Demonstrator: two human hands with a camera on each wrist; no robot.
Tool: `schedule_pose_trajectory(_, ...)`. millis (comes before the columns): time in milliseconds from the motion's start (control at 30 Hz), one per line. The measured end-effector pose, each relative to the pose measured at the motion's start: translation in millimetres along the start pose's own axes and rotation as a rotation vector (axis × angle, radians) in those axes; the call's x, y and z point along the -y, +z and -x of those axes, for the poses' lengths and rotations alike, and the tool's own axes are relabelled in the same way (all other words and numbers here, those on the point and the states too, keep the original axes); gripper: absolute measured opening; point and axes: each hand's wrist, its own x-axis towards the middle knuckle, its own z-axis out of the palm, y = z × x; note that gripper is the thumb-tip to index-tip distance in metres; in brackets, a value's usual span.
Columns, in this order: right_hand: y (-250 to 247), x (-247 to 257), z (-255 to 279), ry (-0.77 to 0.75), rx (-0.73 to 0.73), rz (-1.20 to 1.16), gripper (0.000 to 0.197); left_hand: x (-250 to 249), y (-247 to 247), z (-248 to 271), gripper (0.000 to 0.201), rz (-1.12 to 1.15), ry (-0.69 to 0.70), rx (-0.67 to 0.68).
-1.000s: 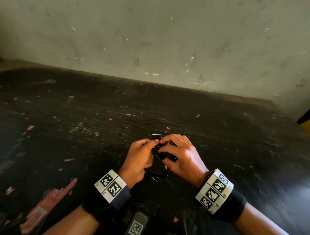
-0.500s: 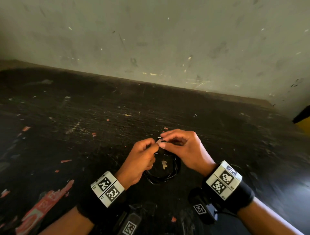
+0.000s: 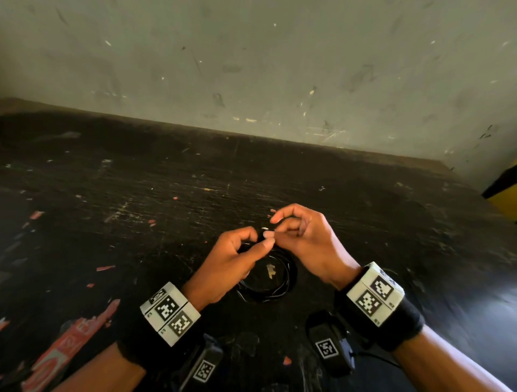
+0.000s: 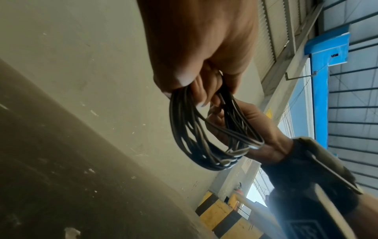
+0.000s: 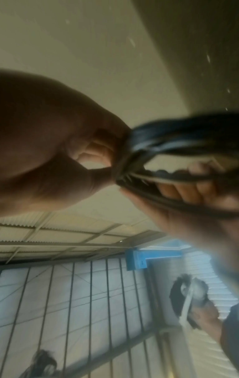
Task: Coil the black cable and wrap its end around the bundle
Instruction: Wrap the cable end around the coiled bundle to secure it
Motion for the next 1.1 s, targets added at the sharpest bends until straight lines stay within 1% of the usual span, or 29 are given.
schedule_pose_trajectory(67,-4.0,-0.3,0.1,0.031,0.055,0.069,0.019,0.8,-2.2,-0.6,0.024,-0.018,0.03,0.033)
schedule_pose_trajectory(167,-12.3,2.4,1.5,0.088,0.2,0.208,0.015,-1.1,-3.9,-1.2,0.026,-0.037,0.048,0.071)
schedule_pose_trajectory(233,-14.0,2.8,5.5,0.041,0.229,0.263,0.018,-3.1,-4.2,-2.2,0.024,-0.07,0.053,0.1)
schedule_pose_trajectory(333,-8.9,-1.4,11.1,-0.125,0.141,0.354,0.021,-2.3,-4.0,-3.5,0.022,-0.077,0.008,0.12)
schedule_pose_trajectory(367,-7.0,-4.3,11.8,-0.145,0.113,0.367,0.023,-0.5,-4.1,-4.4,0.023,-0.071,-0.019,0.13)
schedule_pose_trajectory(433,-7.6,-9.4,12.8,-0.125,0.085,0.354,0.028,1.4,-5.0,-5.0,0.025,-0.029,-0.074,0.148)
schedule_pose_trajectory(500,-11.1,-13.0,13.9,-0.083,0.057,0.311,0.029,0.8,-7.3,-5.5,0.032,0.067,-0.128,0.154)
schedule_pose_trajectory(566,-14.1,-16.3,16.1,-0.036,0.024,0.265,0.03,1.1,-9.3,-7.1,0.037,0.088,-0.172,0.129)
schedule_pose_trajectory(666,-14.4,-18.8,18.6,0.005,0.009,0.257,0.029,3.4,-6.3,-8.4,0.023,0.055,-0.223,0.075)
schedule_pose_trajectory(833,-11.4,-19.9,18.7,-0.032,0.009,0.304,0.025,3.0,-0.8,-12.9,0.027,-0.042,-0.2,0.102)
schedule_pose_trajectory(933,-8.3,-22.2,16.8,-0.047,-0.087,0.305,0.024,0.5,-2.5,-14.6,0.032,-0.109,-0.176,0.077)
schedule_pose_trajectory(1033,-9.1,-23.2,13.6,-0.054,-0.174,0.293,0.026,2.5,-4.1,-14.6,0.039,-0.005,-0.219,0.009)
schedule_pose_trajectory(1100,-11.4,-20.8,13.0,-0.037,-0.137,0.278,0.026,3.7,-3.2,-13.9,0.035,0.077,-0.232,-0.013)
